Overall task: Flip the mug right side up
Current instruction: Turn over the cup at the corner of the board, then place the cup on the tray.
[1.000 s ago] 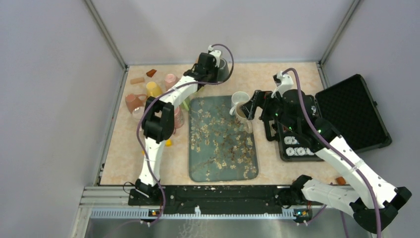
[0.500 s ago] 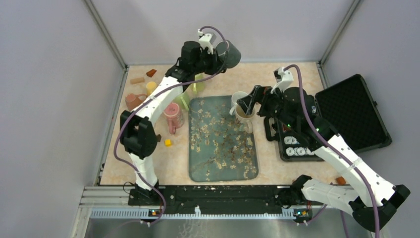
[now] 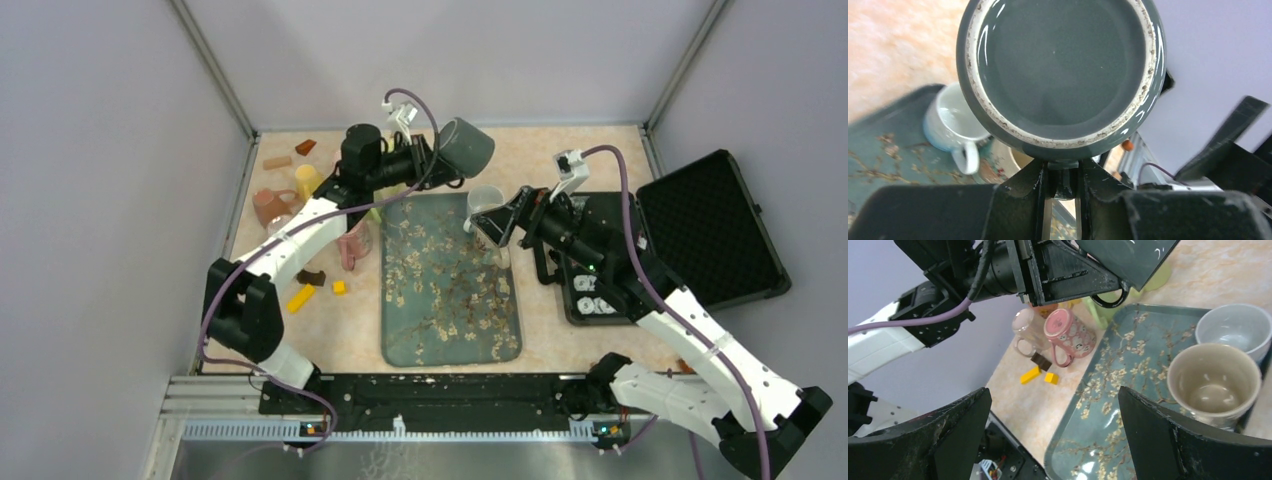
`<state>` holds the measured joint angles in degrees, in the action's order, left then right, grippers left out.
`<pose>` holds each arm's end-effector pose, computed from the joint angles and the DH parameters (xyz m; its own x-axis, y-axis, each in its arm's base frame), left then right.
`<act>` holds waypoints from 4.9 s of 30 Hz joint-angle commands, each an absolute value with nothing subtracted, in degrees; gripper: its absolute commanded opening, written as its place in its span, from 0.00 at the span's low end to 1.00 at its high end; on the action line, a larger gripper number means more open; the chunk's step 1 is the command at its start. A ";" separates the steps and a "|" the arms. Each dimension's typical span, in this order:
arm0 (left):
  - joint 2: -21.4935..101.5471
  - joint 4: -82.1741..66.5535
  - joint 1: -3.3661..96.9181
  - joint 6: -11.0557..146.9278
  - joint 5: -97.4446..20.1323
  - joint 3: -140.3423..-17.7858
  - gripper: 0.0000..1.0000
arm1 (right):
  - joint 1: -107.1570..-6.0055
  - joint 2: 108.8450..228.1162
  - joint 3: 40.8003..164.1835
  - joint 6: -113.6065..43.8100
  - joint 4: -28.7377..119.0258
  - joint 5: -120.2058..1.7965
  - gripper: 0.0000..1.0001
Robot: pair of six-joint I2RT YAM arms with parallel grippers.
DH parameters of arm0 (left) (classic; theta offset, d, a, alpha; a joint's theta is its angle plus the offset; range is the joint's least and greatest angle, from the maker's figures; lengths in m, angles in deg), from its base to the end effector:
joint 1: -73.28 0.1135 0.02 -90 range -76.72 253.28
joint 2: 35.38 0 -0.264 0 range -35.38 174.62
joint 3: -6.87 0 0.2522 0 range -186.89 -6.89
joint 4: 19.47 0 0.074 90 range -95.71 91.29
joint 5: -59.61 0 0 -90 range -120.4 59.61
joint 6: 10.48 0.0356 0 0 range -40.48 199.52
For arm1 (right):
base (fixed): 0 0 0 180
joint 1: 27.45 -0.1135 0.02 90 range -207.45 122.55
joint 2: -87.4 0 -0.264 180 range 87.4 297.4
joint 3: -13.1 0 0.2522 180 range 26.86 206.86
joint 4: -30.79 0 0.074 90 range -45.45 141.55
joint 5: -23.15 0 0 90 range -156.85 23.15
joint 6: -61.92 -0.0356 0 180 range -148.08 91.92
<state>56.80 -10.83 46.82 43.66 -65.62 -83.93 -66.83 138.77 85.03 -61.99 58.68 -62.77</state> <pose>0.3343 -0.1893 0.3533 -0.6374 -0.2173 -0.7393 0.6159 0.4329 -0.6582 0.1529 0.1288 0.3943 -0.4653 0.3380 -0.8181 -0.5155 0.6479 0.5609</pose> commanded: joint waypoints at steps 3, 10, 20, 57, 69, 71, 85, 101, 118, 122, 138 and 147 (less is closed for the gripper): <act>44.74 -33.01 45.90 32.61 -71.28 -72.66 0.00 | -67.53 134.30 79.40 -67.05 51.04 -56.46 0.99; 35.30 -44.60 45.51 24.32 -70.92 -55.77 0.00 | -67.97 133.39 72.72 -72.77 44.16 -51.71 0.99; 28.72 -58.08 45.50 13.10 -69.57 -39.39 0.00 | -79.02 136.17 70.38 -72.61 44.33 -61.62 0.99; 36.22 -100.68 49.18 -14.06 -69.64 -19.12 0.00 | -83.37 147.23 68.77 -77.71 36.90 -66.41 0.82; 41.42 -108.36 49.46 -19.07 -70.22 -20.11 0.00 | -83.36 147.84 70.64 -78.16 38.97 -69.91 0.75; 41.35 -108.41 49.46 -19.24 -70.21 -20.24 0.00 | -83.35 148.20 71.32 -78.18 39.93 -70.66 0.75; 42.37 -108.42 49.46 -19.84 -69.25 -22.13 0.00 | -83.53 153.32 67.80 -87.41 26.99 -63.06 0.61; 42.61 -108.33 48.95 -20.68 -69.25 -23.17 0.00 | -83.79 155.55 66.35 -91.91 19.90 -65.66 0.38; 42.87 -108.35 47.72 -19.34 -69.54 -19.94 0.00 | -83.79 158.86 66.86 -93.21 19.38 -69.53 0.12; 43.61 -108.34 47.70 -18.35 -69.74 -19.22 0.00 | -84.07 159.19 67.61 -91.99 21.22 -70.24 0.00; 49.67 -108.29 47.65 -13.69 -71.53 -16.28 0.63 | -85.54 159.29 71.15 -86.37 32.68 -75.04 0.00; 51.98 -106.17 47.62 -9.61 -73.56 -12.31 0.75 | -85.73 159.59 74.61 -80.91 44.29 -77.11 0.00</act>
<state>51.23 -89.30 47.93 -13.56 -70.54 -14.56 -85.85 159.25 70.12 -85.67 40.80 -72.91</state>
